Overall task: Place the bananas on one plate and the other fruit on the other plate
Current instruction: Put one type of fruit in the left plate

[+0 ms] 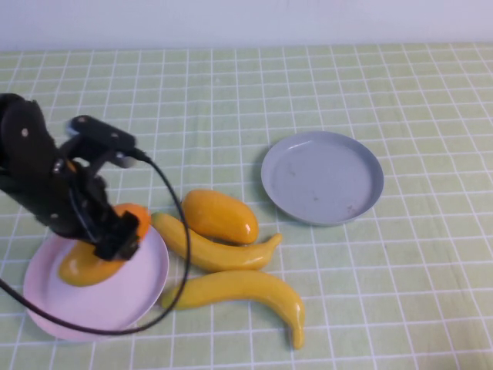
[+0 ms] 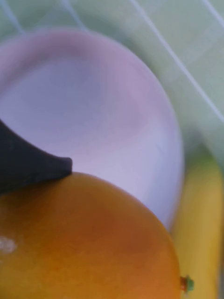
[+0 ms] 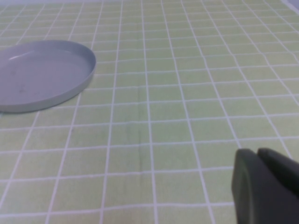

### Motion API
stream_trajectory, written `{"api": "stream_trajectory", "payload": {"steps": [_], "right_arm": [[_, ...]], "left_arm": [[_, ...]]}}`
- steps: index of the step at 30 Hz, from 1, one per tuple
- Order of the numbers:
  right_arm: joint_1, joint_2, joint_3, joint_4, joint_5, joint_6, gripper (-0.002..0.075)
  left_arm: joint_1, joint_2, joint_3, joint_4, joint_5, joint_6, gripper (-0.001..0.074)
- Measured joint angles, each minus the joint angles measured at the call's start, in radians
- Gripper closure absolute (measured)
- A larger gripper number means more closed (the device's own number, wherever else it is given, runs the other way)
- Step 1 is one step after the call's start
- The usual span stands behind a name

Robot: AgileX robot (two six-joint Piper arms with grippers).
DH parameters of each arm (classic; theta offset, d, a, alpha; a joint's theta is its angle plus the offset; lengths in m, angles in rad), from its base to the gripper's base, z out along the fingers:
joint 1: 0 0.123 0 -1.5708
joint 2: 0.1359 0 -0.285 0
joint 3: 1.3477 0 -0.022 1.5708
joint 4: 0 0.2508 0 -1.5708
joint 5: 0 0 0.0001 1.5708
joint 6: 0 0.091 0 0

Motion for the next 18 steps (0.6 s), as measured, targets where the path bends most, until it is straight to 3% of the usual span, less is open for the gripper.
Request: {"api": "stream_trajectory", "payload": {"steps": [6, 14, 18], "right_arm": [[0.000, 0.000, 0.000, 0.000, 0.000, 0.000, 0.0742], [0.000, 0.000, 0.000, 0.000, 0.000, 0.000, 0.0742], [0.000, 0.000, 0.000, 0.000, 0.000, 0.000, 0.0741]], "left_arm": [[0.071, 0.078, 0.000, 0.195, 0.028, -0.244, 0.0178], [0.075, 0.155, 0.000, 0.210, 0.078, -0.319, 0.0175], [0.077, 0.140, 0.000, 0.217, 0.076, -0.380, 0.0090]]}}
